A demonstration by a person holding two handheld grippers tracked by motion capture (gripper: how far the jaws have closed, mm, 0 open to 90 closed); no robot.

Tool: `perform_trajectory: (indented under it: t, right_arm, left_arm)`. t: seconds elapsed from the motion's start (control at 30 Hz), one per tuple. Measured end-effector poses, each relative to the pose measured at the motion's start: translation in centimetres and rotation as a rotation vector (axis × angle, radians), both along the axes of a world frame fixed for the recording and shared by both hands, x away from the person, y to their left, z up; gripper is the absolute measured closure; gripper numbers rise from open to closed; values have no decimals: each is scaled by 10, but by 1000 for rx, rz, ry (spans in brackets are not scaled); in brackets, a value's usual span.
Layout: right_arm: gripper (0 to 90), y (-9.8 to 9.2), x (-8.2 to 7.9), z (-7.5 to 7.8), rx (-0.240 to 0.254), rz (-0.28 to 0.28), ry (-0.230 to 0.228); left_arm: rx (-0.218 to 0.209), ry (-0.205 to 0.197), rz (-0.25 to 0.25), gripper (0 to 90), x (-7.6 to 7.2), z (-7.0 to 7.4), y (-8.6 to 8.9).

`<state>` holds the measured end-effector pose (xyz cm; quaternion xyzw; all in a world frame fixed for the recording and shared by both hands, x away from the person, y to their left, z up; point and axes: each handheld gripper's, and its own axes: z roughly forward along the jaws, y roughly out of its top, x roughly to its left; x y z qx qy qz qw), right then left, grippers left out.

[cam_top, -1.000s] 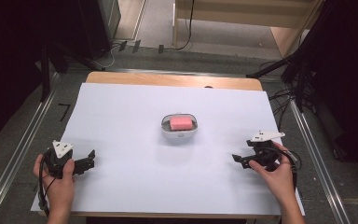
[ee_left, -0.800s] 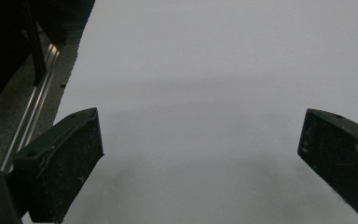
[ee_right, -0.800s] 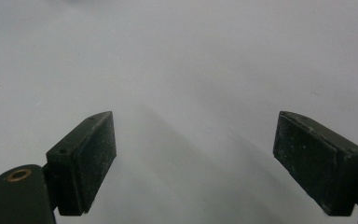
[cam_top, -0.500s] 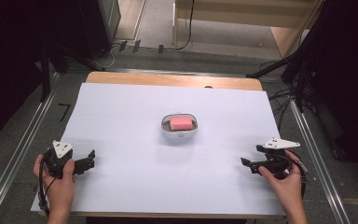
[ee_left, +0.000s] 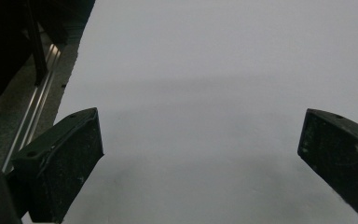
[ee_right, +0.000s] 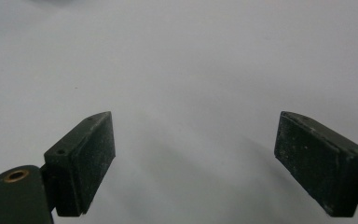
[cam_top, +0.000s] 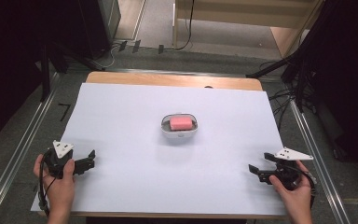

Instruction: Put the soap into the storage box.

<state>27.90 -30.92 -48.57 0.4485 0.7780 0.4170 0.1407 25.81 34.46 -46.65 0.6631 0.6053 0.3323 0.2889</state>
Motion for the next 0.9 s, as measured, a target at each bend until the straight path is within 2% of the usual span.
perform_trajectory:
  t: [0.1, 0.3, 0.4, 0.53, 0.6, 0.77, 0.83, 0.9]
  right_arm:
    - [129, -5, -6, -3, 0, -30, -1]
    - [130, -17, -20, -3, 32, -83, -27]
    - [129, -20, -25, -3, 50, -106, -46]
    - [130, -25, -31, -2, 85, -140, -99]
    - [130, -27, -33, -2, 93, -157, -108]
    - [134, -30, -34, -2, 122, -164, -119]
    - [135, -30, -36, -2, 132, -135, -133]
    - [143, -29, -37, -2, 122, -138, -149]
  left_arm:
    - [-1, 0, -1, 1, 0, 0, 0]
    - [-2, 0, -2, 1, 0, 0, 0]
    - [-3, -3, -2, 1, 0, 0, 0]
    - [-4, -4, -1, 1, 0, 0, 0]
    - [-4, -4, -1, 1, 0, 0, 0]
    - [-2, -5, 0, 1, 0, 0, 0]
    - [4, -9, 0, 1, -1, 0, -1]
    - [8, -9, 0, 1, -1, 0, -1]
